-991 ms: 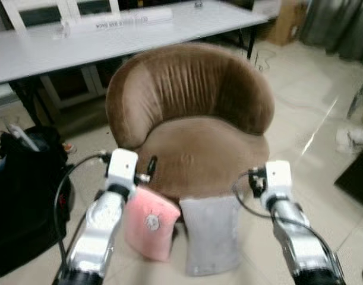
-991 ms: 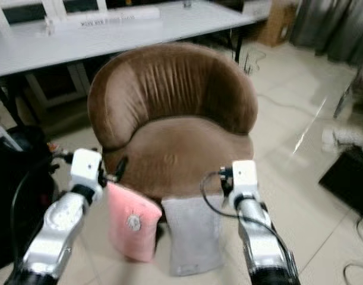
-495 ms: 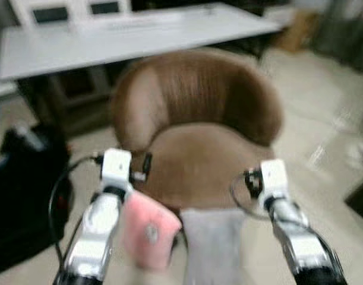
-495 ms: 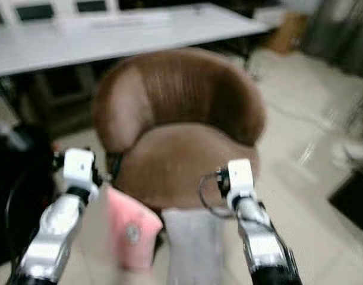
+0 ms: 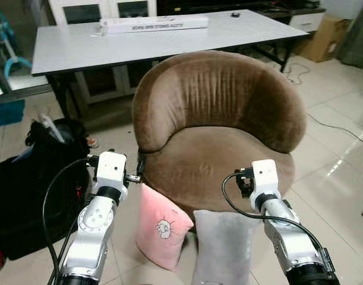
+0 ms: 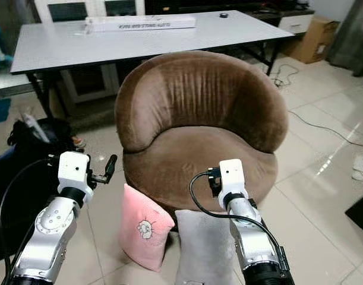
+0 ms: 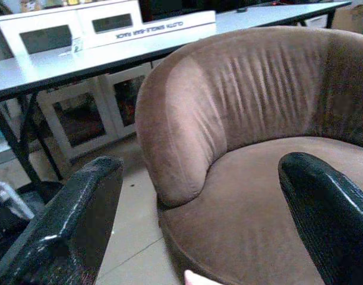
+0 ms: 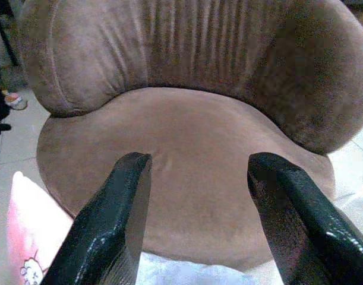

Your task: Move the pillow to the sofa from floor

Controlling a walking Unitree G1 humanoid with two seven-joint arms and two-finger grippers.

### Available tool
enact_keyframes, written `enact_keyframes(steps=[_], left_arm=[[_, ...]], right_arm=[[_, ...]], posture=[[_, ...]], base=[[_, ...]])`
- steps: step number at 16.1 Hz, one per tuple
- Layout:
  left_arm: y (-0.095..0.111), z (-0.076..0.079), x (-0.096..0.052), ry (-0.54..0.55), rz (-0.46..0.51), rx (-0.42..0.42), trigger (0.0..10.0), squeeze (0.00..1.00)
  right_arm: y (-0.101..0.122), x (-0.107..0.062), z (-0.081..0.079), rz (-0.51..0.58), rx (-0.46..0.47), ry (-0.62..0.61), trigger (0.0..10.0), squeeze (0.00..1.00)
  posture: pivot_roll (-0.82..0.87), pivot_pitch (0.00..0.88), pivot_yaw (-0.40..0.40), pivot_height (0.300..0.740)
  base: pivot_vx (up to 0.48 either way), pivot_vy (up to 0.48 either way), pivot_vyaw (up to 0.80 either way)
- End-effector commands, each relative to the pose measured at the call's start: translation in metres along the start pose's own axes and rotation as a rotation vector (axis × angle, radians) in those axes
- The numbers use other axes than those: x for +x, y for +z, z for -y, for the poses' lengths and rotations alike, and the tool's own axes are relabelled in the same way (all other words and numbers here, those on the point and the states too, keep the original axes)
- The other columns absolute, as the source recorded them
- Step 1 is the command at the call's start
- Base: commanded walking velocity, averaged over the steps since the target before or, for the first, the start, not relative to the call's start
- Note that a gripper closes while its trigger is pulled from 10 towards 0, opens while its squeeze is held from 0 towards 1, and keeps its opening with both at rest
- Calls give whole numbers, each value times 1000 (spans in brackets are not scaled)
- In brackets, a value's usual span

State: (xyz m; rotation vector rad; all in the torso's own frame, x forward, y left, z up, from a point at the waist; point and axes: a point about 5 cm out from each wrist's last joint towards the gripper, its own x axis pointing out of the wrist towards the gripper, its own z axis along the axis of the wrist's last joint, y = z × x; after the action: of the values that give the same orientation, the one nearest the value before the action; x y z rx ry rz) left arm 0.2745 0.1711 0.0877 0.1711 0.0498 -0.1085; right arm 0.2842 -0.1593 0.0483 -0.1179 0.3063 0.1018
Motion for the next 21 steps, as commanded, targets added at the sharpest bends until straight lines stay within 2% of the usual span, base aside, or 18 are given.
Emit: enact_keyframes(steps=[1, 12, 17, 19, 21], left_arm=[[4, 3, 2, -13, 19, 11, 10000, 0], [6, 1, 3, -25, 24, 31, 10000, 0], [8, -3, 5, -25, 28, 40, 10000, 0], [3, -4, 6, -11, -28, -10, 10000, 0], [4, -5, 7, -16, -25, -14, 10000, 0]], right_arm=[[1, -2, 5, 6, -2, -17, 10000, 0], [1, -1, 0, 10, 16, -21, 10000, 0], [1, 1, -3, 12, 26, -20, 10000, 0], [0, 1, -2, 10, 30, -25, 10000, 0], [0, 0, -3, 10, 32, -27, 10000, 0]], posture=[[87, 0, -1, 740], [97, 0, 12, 740], [100, 0, 21, 740], [98, 0, 24, 740], [95, 0, 30, 740]], base=[[0, -277, 0], [0, -288, 0], [0, -439, 0], [0, 0, 0], [0, 480, 0]])
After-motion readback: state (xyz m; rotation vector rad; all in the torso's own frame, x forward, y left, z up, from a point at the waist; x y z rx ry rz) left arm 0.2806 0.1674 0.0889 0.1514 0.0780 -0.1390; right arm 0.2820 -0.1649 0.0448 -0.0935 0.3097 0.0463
